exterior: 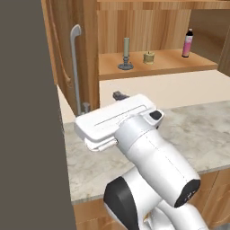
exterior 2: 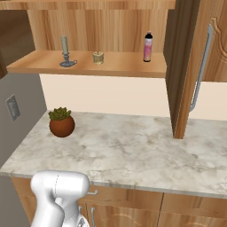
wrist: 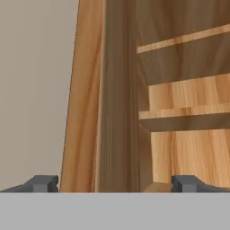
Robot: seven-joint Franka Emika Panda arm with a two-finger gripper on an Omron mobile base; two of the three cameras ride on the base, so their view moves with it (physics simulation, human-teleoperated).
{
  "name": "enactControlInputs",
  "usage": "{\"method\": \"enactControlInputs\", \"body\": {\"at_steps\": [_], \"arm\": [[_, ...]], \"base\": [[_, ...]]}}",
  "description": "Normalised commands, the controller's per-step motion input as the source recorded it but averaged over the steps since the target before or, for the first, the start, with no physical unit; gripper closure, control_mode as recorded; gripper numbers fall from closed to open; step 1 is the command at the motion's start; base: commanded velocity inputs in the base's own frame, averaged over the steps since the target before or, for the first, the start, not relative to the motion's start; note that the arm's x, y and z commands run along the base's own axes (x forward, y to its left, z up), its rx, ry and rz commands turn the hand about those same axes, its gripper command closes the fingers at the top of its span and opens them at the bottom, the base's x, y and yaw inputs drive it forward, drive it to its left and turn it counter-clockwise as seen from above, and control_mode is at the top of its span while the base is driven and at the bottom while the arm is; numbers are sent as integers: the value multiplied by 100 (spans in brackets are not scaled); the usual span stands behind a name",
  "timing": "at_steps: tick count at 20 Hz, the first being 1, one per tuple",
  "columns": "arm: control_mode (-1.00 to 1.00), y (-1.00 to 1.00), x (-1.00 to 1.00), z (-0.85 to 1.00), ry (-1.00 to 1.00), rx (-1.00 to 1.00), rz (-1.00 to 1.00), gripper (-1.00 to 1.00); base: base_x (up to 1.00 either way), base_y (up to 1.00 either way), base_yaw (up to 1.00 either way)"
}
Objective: Pick the candle and candle from the dining table and place them in the open cabinet. Close the cabinet after placing the objects.
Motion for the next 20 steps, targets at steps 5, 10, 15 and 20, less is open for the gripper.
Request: {"method": "enactControlInputs", "body": {"at_steps": [5,10,15,20], "arm": [[-100,-48,0,0,-1,10,-23,-100],[-100,-44,6,0,0,11,-24,-100],[-100,-41,16,-1,1,9,-25,-100],[-100,-42,21,-4,3,3,-27,-100]], "base": [[0,0,0],[0,0,0],[0,0,0],[0,0,0]]}}
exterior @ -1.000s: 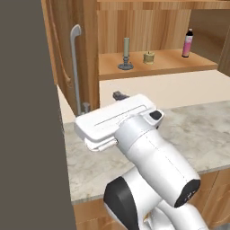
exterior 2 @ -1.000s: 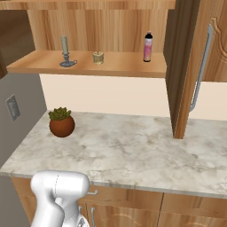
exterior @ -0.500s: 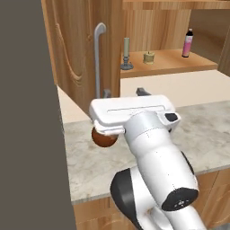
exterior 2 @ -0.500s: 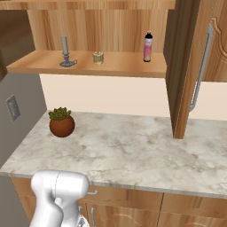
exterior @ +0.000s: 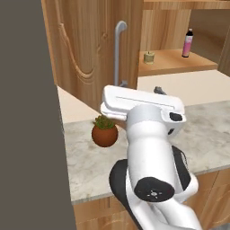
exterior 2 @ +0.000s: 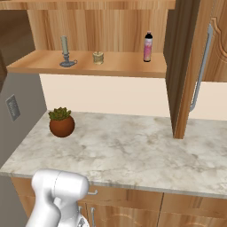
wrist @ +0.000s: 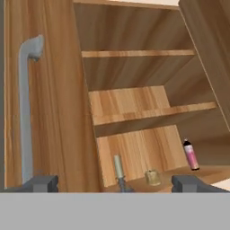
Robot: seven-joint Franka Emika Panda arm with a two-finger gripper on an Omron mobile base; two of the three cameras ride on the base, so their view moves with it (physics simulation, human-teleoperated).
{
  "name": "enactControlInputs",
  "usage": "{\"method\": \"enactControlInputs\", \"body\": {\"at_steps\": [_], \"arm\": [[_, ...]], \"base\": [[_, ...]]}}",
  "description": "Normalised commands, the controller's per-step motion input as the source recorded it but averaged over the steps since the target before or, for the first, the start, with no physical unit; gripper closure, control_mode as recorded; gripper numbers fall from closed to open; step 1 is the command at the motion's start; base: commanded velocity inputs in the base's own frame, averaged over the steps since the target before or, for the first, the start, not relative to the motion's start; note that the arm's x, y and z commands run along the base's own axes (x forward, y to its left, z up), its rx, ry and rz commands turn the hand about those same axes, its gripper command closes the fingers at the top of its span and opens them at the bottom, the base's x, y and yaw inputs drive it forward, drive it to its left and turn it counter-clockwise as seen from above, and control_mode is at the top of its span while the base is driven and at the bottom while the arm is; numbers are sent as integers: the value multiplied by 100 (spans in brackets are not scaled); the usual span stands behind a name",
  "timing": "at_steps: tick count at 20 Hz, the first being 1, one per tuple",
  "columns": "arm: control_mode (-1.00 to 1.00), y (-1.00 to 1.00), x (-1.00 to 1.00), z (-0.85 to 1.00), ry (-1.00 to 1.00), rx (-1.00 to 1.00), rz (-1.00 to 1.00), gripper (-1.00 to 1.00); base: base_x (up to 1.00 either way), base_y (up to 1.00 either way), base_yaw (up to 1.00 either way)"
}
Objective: Pick the candle and candle from the dining table and place them in the open cabinet. Close the cabinet after placing the objects.
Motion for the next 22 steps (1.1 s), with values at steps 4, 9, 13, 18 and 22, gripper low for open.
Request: {"method": "enactControlInputs", "body": {"at_steps": [4,9,13,18,22], "arm": [[-100,-45,19,-6,4,1,-27,-100],[-100,-47,23,-8,5,2,-21,-100],[-100,-46,30,-7,1,6,-12,-100],[-100,-44,40,-9,6,11,-2,-100],[-100,-36,51,-11,7,11,12,-100]], "base": [[0,0,0],[0,0,0],[0,0,0],[0,0,0],[0,0,0]]}}
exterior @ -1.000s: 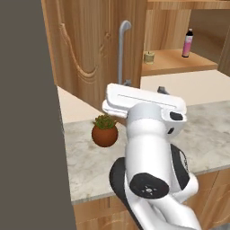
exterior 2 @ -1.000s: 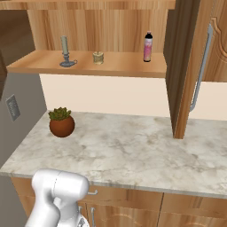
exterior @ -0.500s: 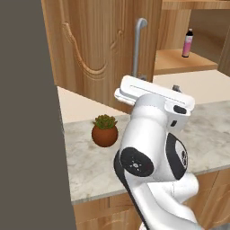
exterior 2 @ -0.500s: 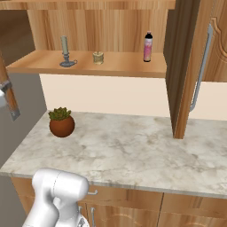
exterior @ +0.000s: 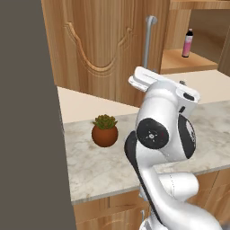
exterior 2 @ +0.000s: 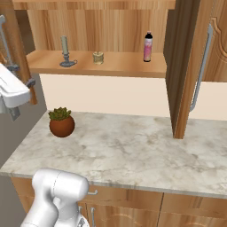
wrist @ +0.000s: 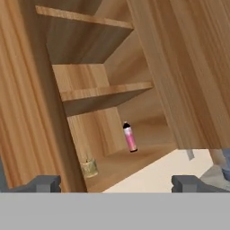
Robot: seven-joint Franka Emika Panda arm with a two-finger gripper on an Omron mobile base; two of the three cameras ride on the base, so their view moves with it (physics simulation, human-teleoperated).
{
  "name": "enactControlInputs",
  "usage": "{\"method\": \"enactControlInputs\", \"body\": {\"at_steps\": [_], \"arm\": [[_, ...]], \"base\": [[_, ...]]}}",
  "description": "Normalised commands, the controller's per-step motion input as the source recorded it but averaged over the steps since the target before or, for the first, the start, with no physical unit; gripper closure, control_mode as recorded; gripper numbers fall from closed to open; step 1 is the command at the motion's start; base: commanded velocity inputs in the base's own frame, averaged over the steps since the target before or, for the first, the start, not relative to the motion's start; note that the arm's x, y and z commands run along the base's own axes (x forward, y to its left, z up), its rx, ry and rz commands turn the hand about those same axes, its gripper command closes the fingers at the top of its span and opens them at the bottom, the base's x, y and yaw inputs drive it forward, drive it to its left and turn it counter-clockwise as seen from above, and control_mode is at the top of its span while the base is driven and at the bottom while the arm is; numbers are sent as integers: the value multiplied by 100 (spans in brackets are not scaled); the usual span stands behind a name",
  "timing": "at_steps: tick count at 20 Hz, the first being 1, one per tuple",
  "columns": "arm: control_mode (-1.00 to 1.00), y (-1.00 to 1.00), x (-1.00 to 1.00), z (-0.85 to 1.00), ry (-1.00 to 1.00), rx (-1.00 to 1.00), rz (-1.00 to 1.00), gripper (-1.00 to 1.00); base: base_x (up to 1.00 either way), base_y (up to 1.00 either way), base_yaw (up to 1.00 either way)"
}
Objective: Pick the candle and candle from the dining table and place them in the open cabinet. Close the cabinet after placing the objects.
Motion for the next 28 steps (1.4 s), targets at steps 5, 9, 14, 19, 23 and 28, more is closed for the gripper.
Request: {"method": "enactControlInputs", "body": {"at_steps": [5,9,14,19,23,28], "arm": [[-100,-28,52,-14,7,7,25,-100],[-100,-19,56,-17,15,1,30,-100],[-100,-12,64,-23,24,0,22,-100],[-100,-4,72,-24,20,0,15,-100],[-100,-1,73,-24,13,0,13,-100],[-100,4,69,-30,1,0,7,-100]], "base": [[0,0,0],[0,0,0],[0,0,0],[0,0,0],[0,0,0],[0,0,0]]}}
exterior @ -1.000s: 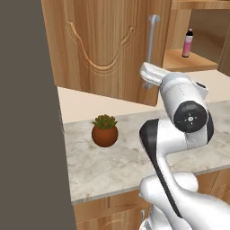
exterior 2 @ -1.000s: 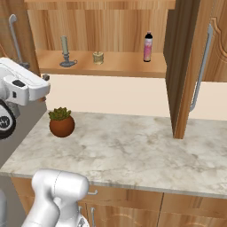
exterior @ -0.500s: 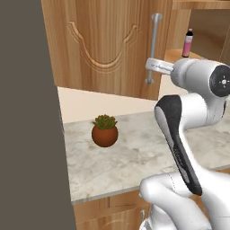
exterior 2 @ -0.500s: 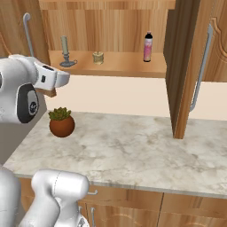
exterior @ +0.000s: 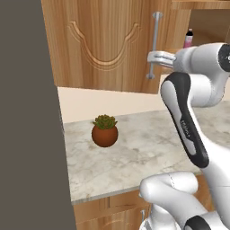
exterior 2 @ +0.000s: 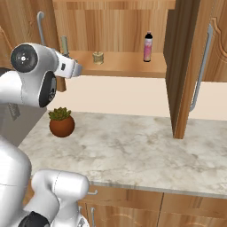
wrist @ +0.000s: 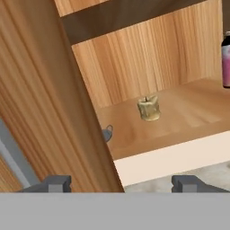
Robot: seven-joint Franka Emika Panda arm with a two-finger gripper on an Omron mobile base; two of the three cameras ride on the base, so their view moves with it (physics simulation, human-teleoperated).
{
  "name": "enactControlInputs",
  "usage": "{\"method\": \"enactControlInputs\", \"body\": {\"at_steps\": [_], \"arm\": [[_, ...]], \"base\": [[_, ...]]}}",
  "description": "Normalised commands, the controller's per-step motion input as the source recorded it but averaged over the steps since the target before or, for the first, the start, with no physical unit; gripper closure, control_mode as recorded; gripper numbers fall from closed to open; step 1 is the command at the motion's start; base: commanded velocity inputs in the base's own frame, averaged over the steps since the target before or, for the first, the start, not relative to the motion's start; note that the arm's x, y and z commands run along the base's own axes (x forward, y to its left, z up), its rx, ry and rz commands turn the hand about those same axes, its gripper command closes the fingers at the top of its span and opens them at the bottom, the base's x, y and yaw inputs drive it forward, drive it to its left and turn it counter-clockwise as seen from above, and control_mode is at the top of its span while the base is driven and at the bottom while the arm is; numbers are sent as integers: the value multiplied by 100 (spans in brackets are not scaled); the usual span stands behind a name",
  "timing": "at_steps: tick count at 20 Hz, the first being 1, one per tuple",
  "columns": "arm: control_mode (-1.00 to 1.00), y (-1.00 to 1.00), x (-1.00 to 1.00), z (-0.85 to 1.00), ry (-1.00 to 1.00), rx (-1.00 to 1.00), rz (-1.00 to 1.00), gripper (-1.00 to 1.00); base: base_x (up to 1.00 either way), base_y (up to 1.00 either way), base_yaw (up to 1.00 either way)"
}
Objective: Pick the candle and candle from the dining table and place them in the open cabinet. Close the cabinet after placing the objects.
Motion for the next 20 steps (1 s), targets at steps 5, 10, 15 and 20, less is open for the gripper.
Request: {"method": "enactControlInputs", "body": {"at_steps": [5,10,15,20], "arm": [[-100,6,74,-33,3,0,1,-100],[-100,11,73,-34,3,-1,0,-100],[-100,10,66,-30,5,-2,0,-100],[-100,3,59,-32,11,-1,0,-100]], "base": [[0,0,0],[0,0,0],[0,0,0],[0,0,0]]}}
